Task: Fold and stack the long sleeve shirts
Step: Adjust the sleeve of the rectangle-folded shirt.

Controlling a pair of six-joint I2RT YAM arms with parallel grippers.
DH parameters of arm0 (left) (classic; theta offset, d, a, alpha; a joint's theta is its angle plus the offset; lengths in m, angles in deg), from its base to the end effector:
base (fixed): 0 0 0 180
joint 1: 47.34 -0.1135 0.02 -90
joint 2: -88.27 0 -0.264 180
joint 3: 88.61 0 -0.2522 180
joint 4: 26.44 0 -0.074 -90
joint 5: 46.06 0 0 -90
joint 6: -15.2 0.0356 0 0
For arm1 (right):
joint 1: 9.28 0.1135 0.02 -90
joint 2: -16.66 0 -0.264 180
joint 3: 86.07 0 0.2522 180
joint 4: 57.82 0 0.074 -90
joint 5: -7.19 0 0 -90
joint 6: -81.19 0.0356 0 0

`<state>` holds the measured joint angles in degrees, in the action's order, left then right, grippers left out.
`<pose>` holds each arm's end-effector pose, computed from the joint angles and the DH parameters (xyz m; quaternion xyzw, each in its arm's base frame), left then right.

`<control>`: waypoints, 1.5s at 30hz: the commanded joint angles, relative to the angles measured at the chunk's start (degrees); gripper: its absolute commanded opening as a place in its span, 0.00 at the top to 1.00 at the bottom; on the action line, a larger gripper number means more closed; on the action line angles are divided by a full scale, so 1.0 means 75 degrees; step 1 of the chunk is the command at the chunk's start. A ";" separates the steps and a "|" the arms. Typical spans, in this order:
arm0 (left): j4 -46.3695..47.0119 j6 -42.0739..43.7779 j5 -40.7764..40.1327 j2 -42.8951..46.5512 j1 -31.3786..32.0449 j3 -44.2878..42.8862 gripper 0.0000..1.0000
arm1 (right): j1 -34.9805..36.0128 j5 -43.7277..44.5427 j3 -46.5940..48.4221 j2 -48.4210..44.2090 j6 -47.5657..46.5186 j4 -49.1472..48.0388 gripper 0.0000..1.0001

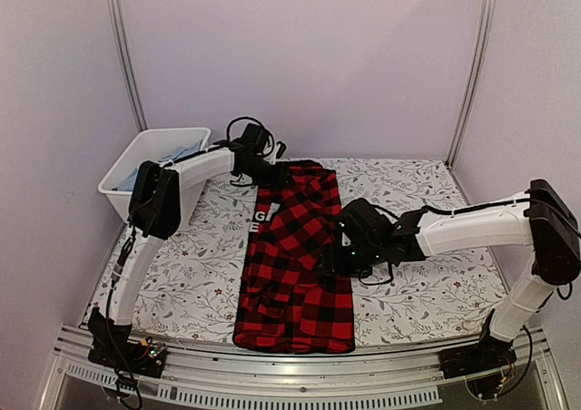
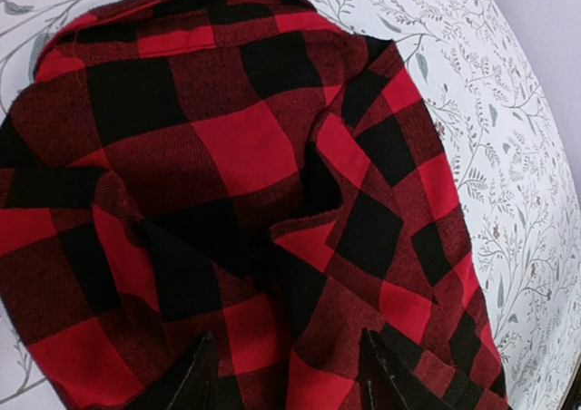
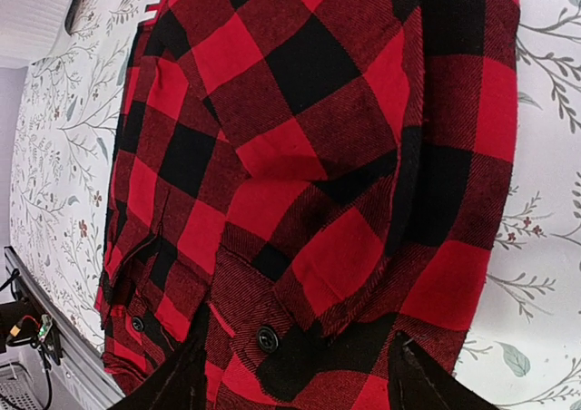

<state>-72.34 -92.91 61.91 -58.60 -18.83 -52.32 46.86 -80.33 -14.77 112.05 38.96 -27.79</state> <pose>0.4900 -0.2787 0.1624 0.1383 0.9166 -0.2711 0.2593 0.1903 0.2809 0.1846 -0.0628 0.9491 0.2298 0.2060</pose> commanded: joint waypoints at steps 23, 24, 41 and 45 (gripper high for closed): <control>0.0378 0.0012 0.0348 -0.0562 0.0140 -0.0775 0.92 | -0.0278 -0.1101 -0.0514 0.0256 0.0482 -0.0945 0.60; 0.0399 0.0015 0.0346 -0.0562 0.0142 -0.0793 0.94 | -0.0278 -0.1139 -0.0502 0.0317 0.0476 -0.0969 0.62; 0.0976 -0.0031 -0.0384 0.0502 0.0034 -0.0092 1.00 | -0.0272 -0.1303 -0.0348 0.0193 0.0266 -0.0906 0.91; 0.0884 -0.0012 -0.0605 0.0691 0.0020 0.0097 1.00 | -0.0278 -0.1326 -0.0359 0.0020 0.0210 -0.0831 0.92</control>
<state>-67.84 -93.17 60.14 -58.68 -18.37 -52.89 45.04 -89.62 -18.18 115.09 41.49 -34.83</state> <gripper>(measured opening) 0.005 0.084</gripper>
